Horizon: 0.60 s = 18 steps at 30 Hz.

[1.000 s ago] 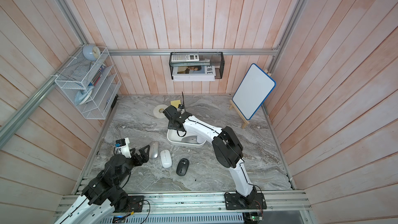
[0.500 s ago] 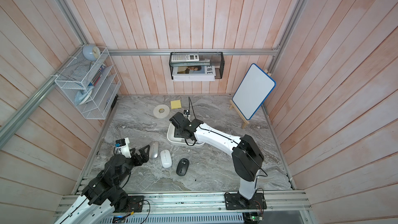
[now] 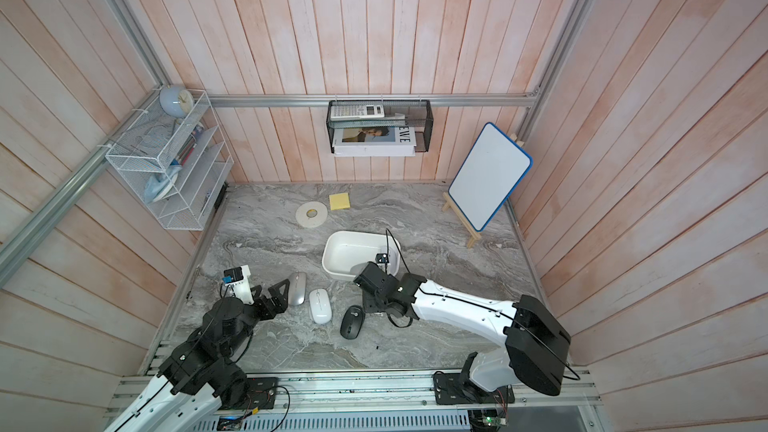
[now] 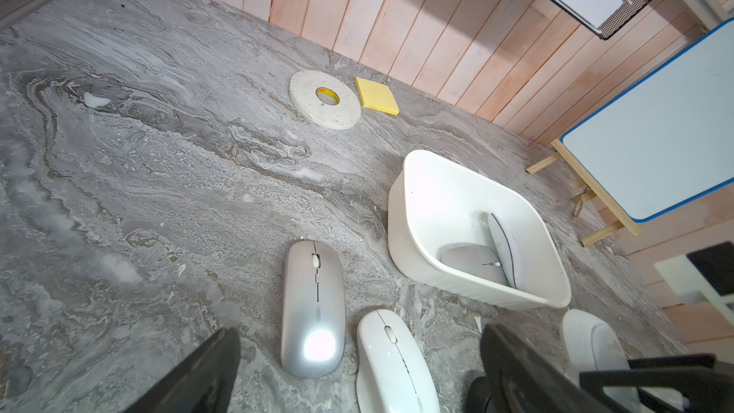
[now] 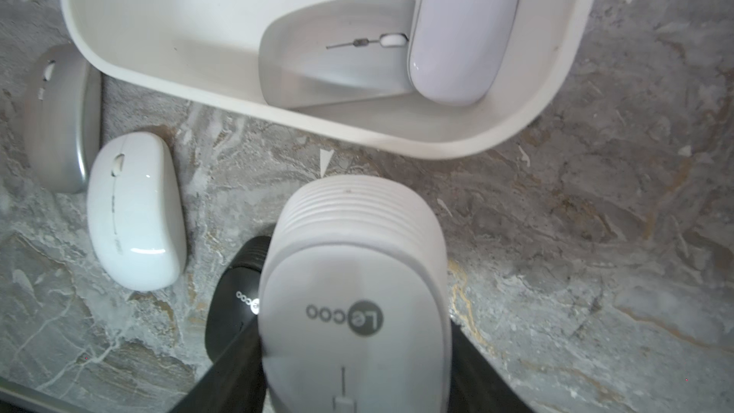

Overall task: Take out the mouse from the storage box
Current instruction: Place the mouse at the center of the board.

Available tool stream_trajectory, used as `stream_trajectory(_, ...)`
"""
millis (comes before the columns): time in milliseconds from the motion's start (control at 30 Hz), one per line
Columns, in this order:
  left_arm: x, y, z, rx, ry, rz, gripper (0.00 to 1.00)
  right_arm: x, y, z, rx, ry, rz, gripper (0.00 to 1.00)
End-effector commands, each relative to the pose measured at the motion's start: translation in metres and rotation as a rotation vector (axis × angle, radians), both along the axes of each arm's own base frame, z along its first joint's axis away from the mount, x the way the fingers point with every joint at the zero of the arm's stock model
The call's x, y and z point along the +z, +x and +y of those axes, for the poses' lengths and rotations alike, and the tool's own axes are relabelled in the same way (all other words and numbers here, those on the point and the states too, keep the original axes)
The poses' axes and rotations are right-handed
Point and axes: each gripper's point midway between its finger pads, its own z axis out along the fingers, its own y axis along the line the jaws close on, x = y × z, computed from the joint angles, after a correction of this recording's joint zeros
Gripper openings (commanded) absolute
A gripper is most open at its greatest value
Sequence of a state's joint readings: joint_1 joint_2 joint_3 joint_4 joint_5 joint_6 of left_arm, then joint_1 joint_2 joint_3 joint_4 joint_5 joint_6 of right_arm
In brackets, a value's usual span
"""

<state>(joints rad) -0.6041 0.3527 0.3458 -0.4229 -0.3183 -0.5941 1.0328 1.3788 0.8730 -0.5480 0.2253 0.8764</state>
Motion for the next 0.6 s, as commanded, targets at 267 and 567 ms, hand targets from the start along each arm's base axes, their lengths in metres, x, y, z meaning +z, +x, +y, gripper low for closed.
stream_trajectory(267,-0.004,0.006,-0.005,-0.009,0.013,0.018,1.00,-0.029,-0.018,-0.015,-0.045,0.054,0.032,0.56)
stream_trajectory(567,-0.006,0.008,-0.007,-0.010,0.021,0.032,1.00,-0.049,-0.021,-0.015,-0.047,0.015,0.077,0.58)
